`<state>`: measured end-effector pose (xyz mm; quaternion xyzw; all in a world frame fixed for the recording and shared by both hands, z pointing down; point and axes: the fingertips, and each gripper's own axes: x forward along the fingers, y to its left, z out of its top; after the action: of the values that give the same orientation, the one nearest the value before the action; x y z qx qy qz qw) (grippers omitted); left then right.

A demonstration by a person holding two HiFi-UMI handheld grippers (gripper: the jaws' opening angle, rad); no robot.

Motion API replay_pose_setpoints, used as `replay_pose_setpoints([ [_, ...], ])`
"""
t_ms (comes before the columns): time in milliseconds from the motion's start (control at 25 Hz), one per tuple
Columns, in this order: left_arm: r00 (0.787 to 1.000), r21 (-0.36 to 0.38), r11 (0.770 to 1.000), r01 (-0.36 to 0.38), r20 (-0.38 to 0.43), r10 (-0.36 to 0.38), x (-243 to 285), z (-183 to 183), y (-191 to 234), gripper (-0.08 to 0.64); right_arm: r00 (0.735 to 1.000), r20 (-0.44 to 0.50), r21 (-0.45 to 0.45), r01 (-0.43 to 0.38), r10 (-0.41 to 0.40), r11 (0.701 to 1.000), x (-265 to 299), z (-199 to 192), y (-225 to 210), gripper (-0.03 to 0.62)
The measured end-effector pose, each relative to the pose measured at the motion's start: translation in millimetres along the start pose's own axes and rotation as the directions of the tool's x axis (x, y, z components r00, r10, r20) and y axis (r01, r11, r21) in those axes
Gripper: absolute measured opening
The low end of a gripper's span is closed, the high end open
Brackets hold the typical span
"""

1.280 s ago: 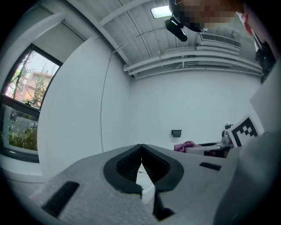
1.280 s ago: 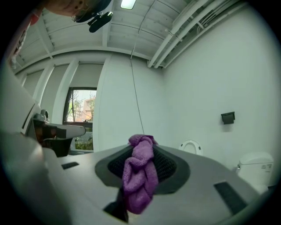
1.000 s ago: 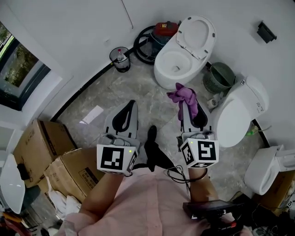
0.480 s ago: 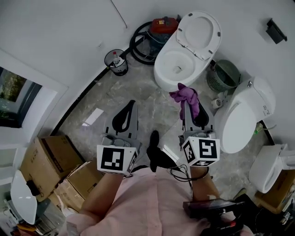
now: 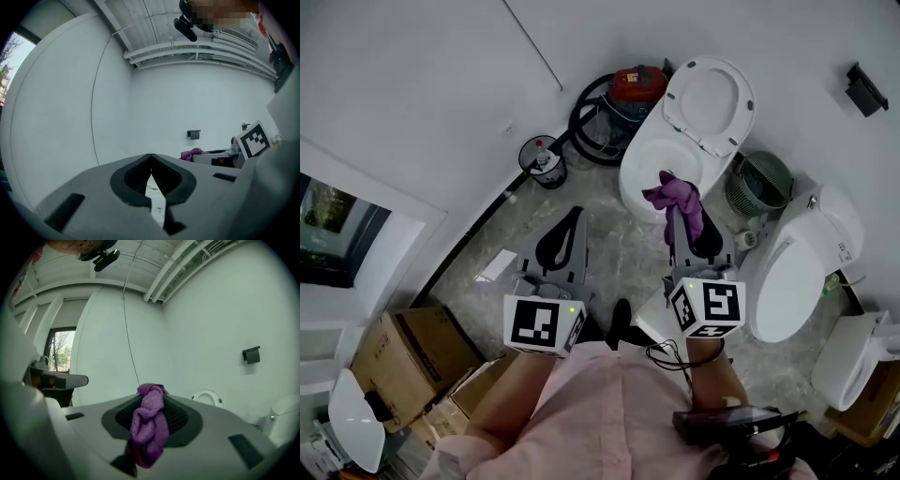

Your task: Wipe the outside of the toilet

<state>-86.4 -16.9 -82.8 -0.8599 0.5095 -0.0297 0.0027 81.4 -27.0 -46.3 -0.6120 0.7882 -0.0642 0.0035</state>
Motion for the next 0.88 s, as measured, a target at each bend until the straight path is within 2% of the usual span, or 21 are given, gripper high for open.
replay_pose_setpoints([
  [160,1.000,-0.004,1.000,0.003,0.011,-0.003,13,4,16,0.008,1.000,0.021,-0.011,0.005,-0.004,1.000,21,13,3,0.118],
  [440,0.999,-0.020,0.999,0.040,-0.001,-0.040,58,-4,52,0.008,0.999,0.005,-0.021,0.037,-0.036,0.999,73,13,3,0.118],
  [640,0.994,-0.057,0.993,0.099,-0.046,-0.102,102,-29,92,0.008,0.996,-0.041,-0.030,0.073,-0.074,0.997,128,-4,10,0.118],
  [880,0.978,-0.125,0.976,0.178,-0.085,-0.190,150,-57,149,0.008,0.984,-0.074,-0.011,0.160,-0.160,0.987,191,-29,22,0.118],
])
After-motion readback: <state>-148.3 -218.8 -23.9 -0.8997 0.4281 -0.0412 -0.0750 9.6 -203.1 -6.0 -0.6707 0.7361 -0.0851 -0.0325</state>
